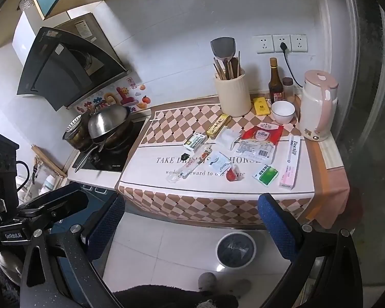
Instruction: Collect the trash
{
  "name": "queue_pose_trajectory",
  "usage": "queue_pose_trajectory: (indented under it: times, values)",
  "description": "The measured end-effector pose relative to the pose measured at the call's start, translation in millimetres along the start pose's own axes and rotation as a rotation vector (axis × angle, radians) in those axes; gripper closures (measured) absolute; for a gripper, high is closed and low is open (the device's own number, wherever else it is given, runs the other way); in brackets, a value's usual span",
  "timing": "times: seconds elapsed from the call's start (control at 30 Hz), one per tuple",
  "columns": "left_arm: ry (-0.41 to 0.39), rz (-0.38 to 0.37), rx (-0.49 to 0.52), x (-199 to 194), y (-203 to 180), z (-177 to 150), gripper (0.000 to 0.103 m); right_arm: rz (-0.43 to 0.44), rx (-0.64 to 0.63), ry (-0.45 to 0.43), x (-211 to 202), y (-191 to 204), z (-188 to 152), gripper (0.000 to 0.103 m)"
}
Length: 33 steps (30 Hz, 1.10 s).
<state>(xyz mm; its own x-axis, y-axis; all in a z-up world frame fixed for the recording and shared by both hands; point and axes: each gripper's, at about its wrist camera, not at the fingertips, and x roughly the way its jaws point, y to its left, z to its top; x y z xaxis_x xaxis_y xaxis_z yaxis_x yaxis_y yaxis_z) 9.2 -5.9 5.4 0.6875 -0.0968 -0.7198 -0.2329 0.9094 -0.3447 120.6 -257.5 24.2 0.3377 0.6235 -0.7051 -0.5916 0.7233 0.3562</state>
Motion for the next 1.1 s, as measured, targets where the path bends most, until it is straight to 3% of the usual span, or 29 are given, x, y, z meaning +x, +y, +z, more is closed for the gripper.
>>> queue_pose_trajectory:
  times: [1.1]
  values:
    - [-0.005,-0.021,0.008,-3.6,4.1,3.2,0.0,0.019,-0.005,0.005,1.5,7.8,2.2,0.0]
